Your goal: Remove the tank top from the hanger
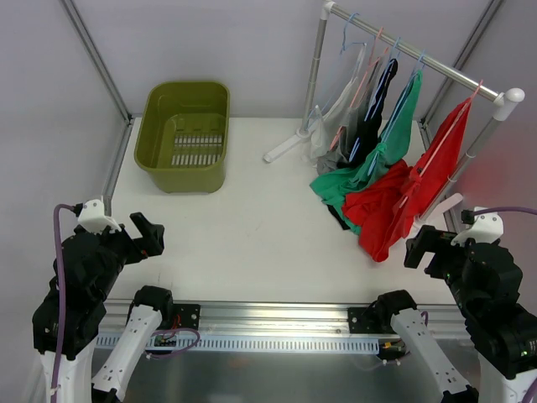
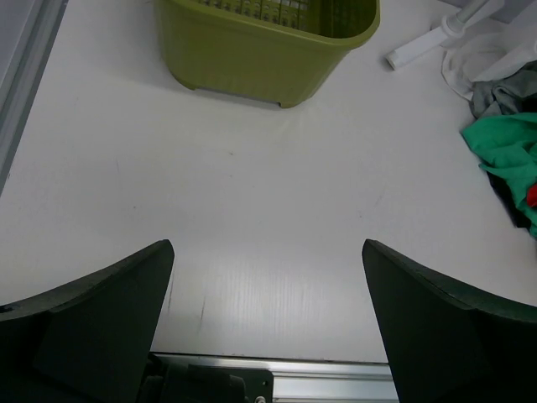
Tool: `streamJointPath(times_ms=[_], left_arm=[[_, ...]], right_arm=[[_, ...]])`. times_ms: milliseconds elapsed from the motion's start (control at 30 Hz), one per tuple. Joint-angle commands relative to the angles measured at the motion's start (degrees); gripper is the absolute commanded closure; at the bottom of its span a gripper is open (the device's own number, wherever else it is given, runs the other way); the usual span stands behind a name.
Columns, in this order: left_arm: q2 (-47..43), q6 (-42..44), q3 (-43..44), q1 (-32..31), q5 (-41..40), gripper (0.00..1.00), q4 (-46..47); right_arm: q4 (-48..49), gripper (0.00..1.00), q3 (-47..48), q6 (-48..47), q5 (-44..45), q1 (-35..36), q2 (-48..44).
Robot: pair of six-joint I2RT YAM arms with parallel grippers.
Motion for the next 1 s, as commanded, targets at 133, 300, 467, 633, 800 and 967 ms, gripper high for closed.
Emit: streamJointPath(times_ms=[133,300,467,633,800,967], left_arm=[[-0.8,-1.8,1.4,-0.2,-0.9,0.01,0.2],[0.0,-1.7,1.3,-0.1,-0.7,0.01,0.3],[-0.3,-1.5,0.8,-0.2,-0.3,0.01,0.2],[-0.1,-2.0,-0.1,-0.2,0.1,0.01,0.4],[1.2,-2.6,-1.6,-0.2,2.1,0.01,0.7],[1.1,-2.2,-2.6,-0.2,2.4,0.01,0.8]], right_arm=[[3.8,0.0,-0.3,-0.6,-2.3,-0.3,-0.3],[6.5,0.0,-0.4,-0.6,-5.8,-0.3,0.8],[6.6,0.01,3.0,-0.7,-2.2,-0.3,6.2],[7.5,0.01,9.5,-0.4,4.9,-0.3,13.3],[10.2,0.07,16.6,-0.2,7.6,-0.5,23.5],[17.2,0.24,18.4,0.9,8.6,-5.3,31.5]])
